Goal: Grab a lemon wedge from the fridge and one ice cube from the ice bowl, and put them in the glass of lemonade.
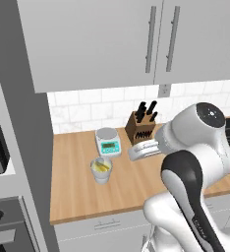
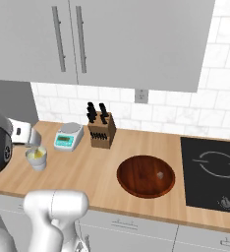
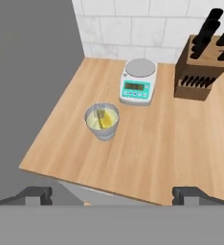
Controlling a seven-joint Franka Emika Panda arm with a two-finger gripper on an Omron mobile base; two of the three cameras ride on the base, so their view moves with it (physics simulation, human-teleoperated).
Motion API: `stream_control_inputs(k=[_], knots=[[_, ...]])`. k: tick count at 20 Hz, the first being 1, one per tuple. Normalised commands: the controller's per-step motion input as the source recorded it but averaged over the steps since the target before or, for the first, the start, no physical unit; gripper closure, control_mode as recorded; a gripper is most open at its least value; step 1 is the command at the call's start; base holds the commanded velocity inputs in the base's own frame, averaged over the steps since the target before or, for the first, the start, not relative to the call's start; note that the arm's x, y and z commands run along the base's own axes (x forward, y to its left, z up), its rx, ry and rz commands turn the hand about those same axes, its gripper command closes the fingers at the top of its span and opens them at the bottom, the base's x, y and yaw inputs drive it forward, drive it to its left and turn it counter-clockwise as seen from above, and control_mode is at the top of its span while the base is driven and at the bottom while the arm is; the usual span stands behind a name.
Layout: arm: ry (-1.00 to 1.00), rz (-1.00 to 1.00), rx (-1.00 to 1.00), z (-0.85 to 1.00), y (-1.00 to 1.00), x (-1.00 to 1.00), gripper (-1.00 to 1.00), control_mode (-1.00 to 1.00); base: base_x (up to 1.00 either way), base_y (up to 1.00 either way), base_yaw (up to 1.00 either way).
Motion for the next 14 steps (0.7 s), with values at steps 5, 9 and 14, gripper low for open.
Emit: stream_control_inputs(k=[5, 9, 14], knots=[[-0.01, 0.00, 0.01, -0.03, 0.00, -0.41, -1.00, -1.00, 0.00, 0.00, 0.00], [-0.04, -0.01, 0.00, 0.00, 0.00, -0.31, -1.00, -1.00, 0.00, 0.00, 0.00], [-0.01, -0.10, 0.04, 0.00, -0.03, -0.05, -1.00, -1.00, 0.00, 0.00, 0.00]])
